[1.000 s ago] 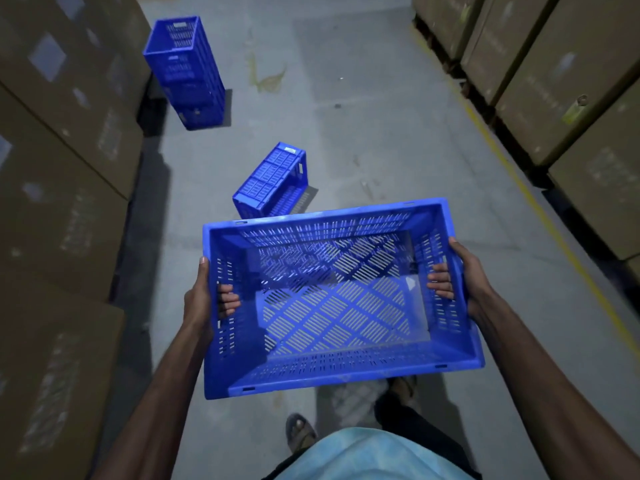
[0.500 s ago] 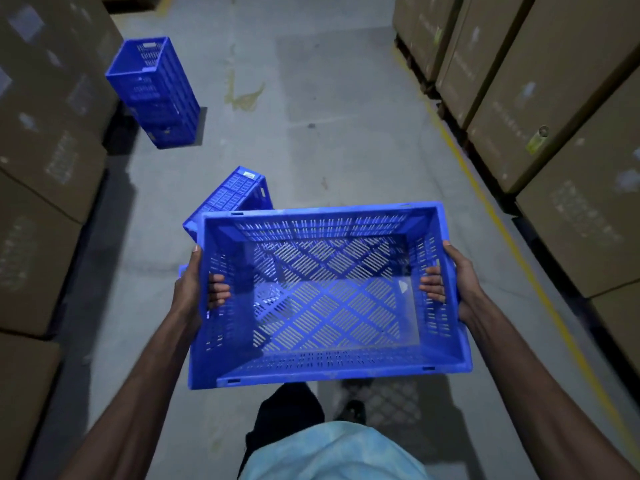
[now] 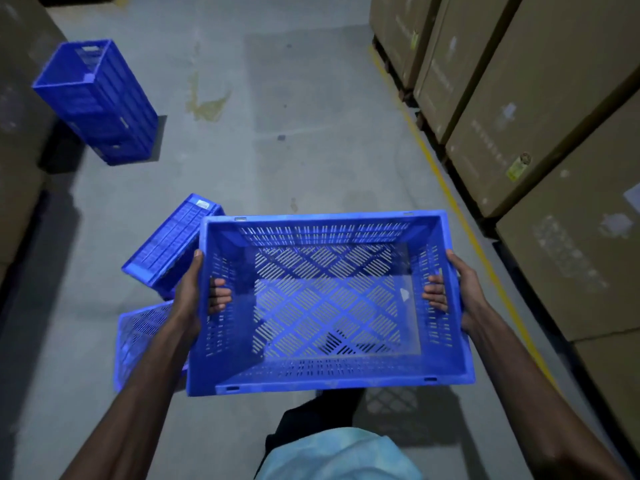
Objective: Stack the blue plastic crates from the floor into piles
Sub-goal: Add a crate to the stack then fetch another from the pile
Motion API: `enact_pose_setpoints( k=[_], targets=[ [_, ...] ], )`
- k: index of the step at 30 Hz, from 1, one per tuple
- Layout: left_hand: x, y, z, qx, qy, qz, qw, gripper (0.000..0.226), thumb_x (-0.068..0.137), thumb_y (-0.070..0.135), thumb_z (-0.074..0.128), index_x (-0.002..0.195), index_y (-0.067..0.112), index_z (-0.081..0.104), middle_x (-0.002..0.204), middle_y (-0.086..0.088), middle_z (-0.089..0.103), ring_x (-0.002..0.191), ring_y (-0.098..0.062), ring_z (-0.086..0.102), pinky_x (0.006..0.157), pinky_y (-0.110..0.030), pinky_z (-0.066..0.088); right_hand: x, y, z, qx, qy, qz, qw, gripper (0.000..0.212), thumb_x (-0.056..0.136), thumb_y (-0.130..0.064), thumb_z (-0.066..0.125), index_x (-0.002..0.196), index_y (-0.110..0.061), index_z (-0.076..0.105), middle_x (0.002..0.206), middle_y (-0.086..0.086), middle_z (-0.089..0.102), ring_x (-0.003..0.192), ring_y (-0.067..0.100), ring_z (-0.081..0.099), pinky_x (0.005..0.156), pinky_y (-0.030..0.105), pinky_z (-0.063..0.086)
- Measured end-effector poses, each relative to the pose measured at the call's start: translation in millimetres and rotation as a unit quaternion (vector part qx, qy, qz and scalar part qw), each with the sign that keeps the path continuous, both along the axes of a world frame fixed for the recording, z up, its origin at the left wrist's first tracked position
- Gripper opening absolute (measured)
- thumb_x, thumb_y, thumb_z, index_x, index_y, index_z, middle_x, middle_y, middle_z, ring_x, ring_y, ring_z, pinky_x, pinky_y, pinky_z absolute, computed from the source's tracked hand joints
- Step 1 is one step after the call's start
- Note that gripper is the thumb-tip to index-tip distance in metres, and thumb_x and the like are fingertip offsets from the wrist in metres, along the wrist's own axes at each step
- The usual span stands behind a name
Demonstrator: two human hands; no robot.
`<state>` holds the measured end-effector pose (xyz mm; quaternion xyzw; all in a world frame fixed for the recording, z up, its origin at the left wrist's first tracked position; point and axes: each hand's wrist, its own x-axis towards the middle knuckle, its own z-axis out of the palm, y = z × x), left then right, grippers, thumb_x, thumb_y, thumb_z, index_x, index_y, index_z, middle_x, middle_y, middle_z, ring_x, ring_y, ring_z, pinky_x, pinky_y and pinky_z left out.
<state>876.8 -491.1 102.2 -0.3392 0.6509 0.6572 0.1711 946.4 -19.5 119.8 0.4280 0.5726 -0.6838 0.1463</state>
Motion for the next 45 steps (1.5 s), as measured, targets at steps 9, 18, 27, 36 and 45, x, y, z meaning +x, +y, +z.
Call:
enact_pose_setpoints(
  k=[9,18,27,36,45],
  targets=[
    [-185,65,0,0.011,-0.013,0.016,1.0,0.079,0.088,0.083,0.037,0.082,0.008,0.06,0.06,-0.009,0.064,0.043,-0.02,0.061,0.041,-0.022,0.049,-201,61,23,0.015,-0.002,0.018,1.0,0.066,0.087,-0.072,0.049,0.074,-0.009,0.06,0.054,0.006,0.065,0.032,0.015,0.048,0.035,0.018,0.031],
    [-377,92,-1,0.013,-0.008,0.052,0.999,0.077,0.084,0.084,0.044,0.08,0.009,0.06,0.061,-0.009,0.063,0.044,-0.021,0.061,0.04,-0.023,0.048,-424,91,23,0.018,0.002,0.046,0.999,0.064,0.09,-0.07,0.048,0.077,-0.008,0.059,0.053,0.007,0.065,0.028,0.014,0.045,0.031,0.016,0.03],
    [-605,98,5,-0.028,-0.002,0.129,0.991,0.079,0.082,0.086,0.045,0.08,0.009,0.062,0.062,-0.009,0.06,0.043,-0.021,0.059,0.042,-0.024,0.047,-712,87,6,0.001,-0.007,0.103,0.995,0.067,0.085,-0.074,0.05,0.075,-0.009,0.059,0.053,0.005,0.062,0.03,0.015,0.041,0.034,0.018,0.026],
    [-790,61,30,-0.004,0.015,0.215,0.976,0.081,0.079,0.088,0.048,0.083,0.008,0.063,0.063,-0.009,0.059,0.045,-0.022,0.058,0.042,-0.023,0.048,-979,46,16,0.001,0.012,0.191,0.981,0.068,0.082,-0.077,0.051,0.078,-0.01,0.059,0.057,0.006,0.063,0.034,0.017,0.042,0.037,0.019,0.028],
    [-993,-21,2,-0.02,0.022,0.283,0.959,0.092,0.058,0.094,0.06,0.086,0.006,0.069,0.061,-0.008,0.063,0.052,-0.028,0.062,0.054,-0.032,0.05,-1243,-63,-1,0.015,0.008,0.263,0.965,0.069,0.086,-0.076,0.046,0.082,-0.009,0.06,0.056,0.005,0.064,0.03,0.015,0.044,0.034,0.016,0.027]
  ],
)
